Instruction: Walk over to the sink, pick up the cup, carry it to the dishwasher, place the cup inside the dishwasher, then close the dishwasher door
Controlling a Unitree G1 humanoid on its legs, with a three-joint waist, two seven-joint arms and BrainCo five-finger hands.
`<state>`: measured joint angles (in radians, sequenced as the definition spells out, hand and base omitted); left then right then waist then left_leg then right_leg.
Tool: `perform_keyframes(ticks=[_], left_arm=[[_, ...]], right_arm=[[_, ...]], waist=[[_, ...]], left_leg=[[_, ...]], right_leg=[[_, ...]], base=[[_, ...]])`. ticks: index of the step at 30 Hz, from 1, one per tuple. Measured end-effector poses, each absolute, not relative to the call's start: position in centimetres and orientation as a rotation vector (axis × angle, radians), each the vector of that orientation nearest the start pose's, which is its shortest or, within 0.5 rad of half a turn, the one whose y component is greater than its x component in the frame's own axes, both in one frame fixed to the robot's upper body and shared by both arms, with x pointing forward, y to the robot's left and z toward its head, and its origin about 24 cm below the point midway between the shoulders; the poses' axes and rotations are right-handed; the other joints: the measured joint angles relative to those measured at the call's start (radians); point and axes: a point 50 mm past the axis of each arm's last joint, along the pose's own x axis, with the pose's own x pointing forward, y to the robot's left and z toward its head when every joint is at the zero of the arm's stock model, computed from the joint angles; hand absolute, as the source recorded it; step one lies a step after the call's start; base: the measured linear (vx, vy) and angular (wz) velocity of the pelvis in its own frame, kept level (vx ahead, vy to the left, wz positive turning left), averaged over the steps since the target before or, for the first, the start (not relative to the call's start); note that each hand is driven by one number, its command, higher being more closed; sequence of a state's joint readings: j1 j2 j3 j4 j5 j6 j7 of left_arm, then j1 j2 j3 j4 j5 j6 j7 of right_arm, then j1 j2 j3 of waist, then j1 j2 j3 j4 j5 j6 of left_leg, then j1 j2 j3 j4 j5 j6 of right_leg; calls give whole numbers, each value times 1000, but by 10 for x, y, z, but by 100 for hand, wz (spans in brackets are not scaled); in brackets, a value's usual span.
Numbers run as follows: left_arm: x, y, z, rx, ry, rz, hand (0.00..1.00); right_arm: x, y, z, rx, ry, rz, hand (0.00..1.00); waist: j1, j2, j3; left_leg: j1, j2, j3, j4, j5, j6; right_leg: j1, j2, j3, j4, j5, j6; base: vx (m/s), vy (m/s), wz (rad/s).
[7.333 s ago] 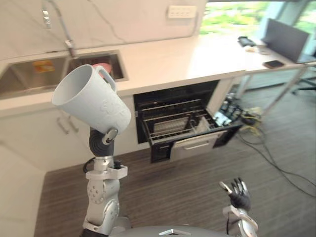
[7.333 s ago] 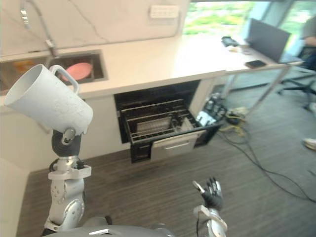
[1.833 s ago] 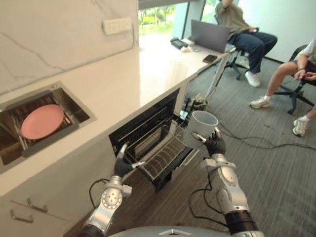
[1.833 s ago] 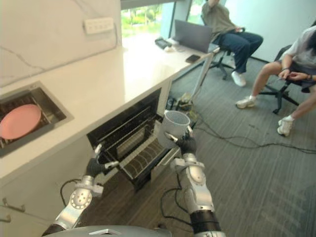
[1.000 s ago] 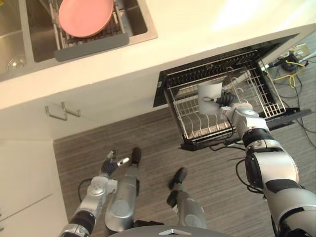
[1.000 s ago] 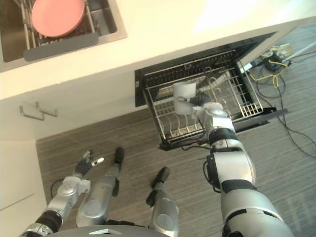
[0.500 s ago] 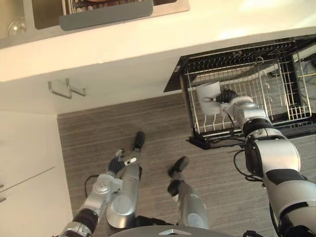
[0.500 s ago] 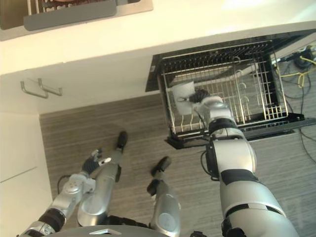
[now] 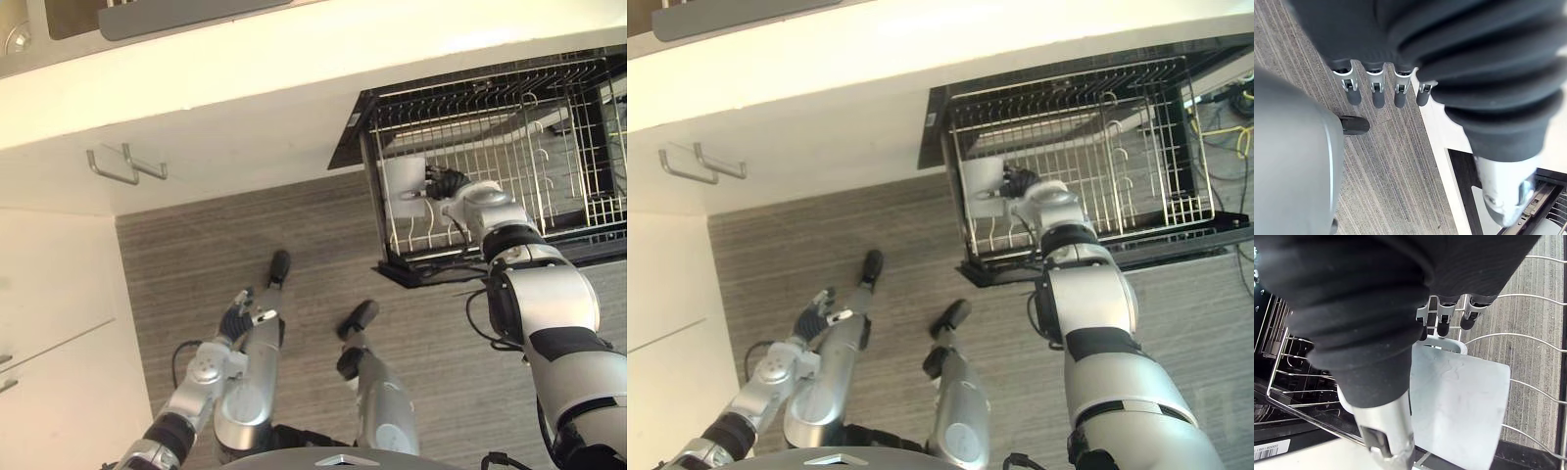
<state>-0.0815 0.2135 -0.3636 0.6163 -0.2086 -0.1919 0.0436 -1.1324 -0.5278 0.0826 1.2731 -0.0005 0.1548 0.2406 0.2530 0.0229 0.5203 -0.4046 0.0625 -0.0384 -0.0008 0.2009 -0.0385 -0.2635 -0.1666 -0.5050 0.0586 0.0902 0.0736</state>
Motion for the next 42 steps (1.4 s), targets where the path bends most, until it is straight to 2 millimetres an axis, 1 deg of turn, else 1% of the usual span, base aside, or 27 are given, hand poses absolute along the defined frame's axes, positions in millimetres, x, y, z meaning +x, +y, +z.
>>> perform_keyframes(ticks=[4,7,9,10,13,15,16,18,19,20,21,22,23,25,28,31,32,33,39,42], left_arm=[[228,140,-66,177,399,-214,0],[225,143,-68,185,404,-175,0],[221,147,-70,181,413,-144,0],[220,148,-71,181,416,-135,0],[215,156,-74,194,434,-98,0],[211,166,-77,202,456,-44,0],[210,168,-78,204,464,-30,0],[199,184,-85,206,509,60,0],[189,193,-93,199,553,121,0],[184,196,-97,192,580,146,0],[175,200,-104,185,620,179,0],[166,202,-111,175,664,215,0],[156,203,-118,156,707,243,0],[141,203,-127,134,766,277,0],[128,200,-135,123,826,296,0],[120,201,-138,120,850,321,0],[116,202,-140,136,864,323,0],[57,214,-157,195,1067,373,0],[57,214,-157,193,1068,373,0],[56,214,-158,174,1072,367,0]], right_arm=[[409,-255,168,-437,260,-34,0],[415,-241,191,-495,127,-14,0],[416,-230,208,-514,35,2,0],[416,-228,212,-513,16,8,0],[410,-218,217,-522,-90,15,0],[396,-216,220,-469,-220,-25,0],[391,-216,218,-435,-253,-28,0],[368,-209,205,-278,-358,-29,0],[352,-203,187,-176,-390,-25,0],[343,-200,178,-133,-399,-25,0],[329,-196,162,-67,-401,-23,0],[309,-195,148,-10,-410,-33,0],[292,-193,135,51,-419,-41,0],[267,-190,123,131,-445,-22,0],[247,-188,122,165,-506,25,0],[243,-188,121,163,-520,48,0],[240,-188,118,182,-510,57,0],[226,-198,108,257,-501,48,0],[226,-199,108,258,-502,44,0],[225,-205,109,261,-508,21,0]], waist=[[-2,0,0],[-7,-1,0],[-19,-3,0],[-22,-3,0],[-42,-11,2],[-57,-35,-4],[-60,-43,-9],[-93,-85,-45],[-122,-111,-82],[-134,-120,-104],[-151,-132,-139],[-171,-134,-176],[-188,-130,-204],[-214,-116,-251],[-229,-98,-309],[-232,-92,-345],[-234,-89,-363],[-268,-24,-445],[-269,-23,-445],[-272,-23,-445]], left_leg=[[31,10,13,0,-3,-5],[69,23,37,-3,-9,-11],[96,34,46,-23,-9,-15],[105,36,49,-30,-5,-17],[167,44,69,-77,10,-22],[204,46,96,-77,1,-24],[212,47,104,-77,-3,-24],[237,48,131,-77,-19,-27],[252,48,145,-77,-30,-28],[260,48,152,-77,-36,-29],[273,48,168,-77,-47,-30],[296,47,180,-77,-60,-31],[323,46,191,-78,-73,-33],[362,47,209,-78,-91,-36],[395,51,215,-78,-106,-42],[418,50,214,-78,-114,-45],[430,50,215,-78,-119,-45],[492,33,248,-83,-151,-43],[492,33,254,-78,-151,-43],[495,33,257,-78,-151,-43]], right_leg=[[25,8,10,-5,1,0],[50,19,31,-10,0,-3],[61,30,45,-15,-2,-7],[64,32,49,-16,-2,-8],[100,40,62,-28,-2,-8],[130,44,83,-41,1,-5],[136,44,88,-42,2,-4],[149,46,113,-52,1,-2],[159,46,124,-58,-2,1],[163,46,132,-61,-3,3],[171,46,145,-66,-5,5],[185,46,162,-71,-8,8],[205,46,176,-74,-14,11],[233,48,195,-79,-23,13],[269,54,198,-93,-33,17],[301,55,195,-107,-34,20],[314,55,195,-113,-35,20],[366,52,227,-139,-31,33],[366,52,234,-139,-31,33],[367,52,245,-139,-30,33]], base=[[21,-51,-9],[16,-60,-22],[5,-68,-20],[10,-62,-19],[48,-58,-16],[70,-35,-21],[101,-26,-30],[129,-21,-34],[99,-13,-29],[115,-9,-31],[120,-4,-37],[163,-7,-47],[130,-4,-41],[88,-3,-29],[56,-12,-8],[54,-10,4],[19,-2,5],[0,0,0],[0,0,-1],[0,0,-3]])
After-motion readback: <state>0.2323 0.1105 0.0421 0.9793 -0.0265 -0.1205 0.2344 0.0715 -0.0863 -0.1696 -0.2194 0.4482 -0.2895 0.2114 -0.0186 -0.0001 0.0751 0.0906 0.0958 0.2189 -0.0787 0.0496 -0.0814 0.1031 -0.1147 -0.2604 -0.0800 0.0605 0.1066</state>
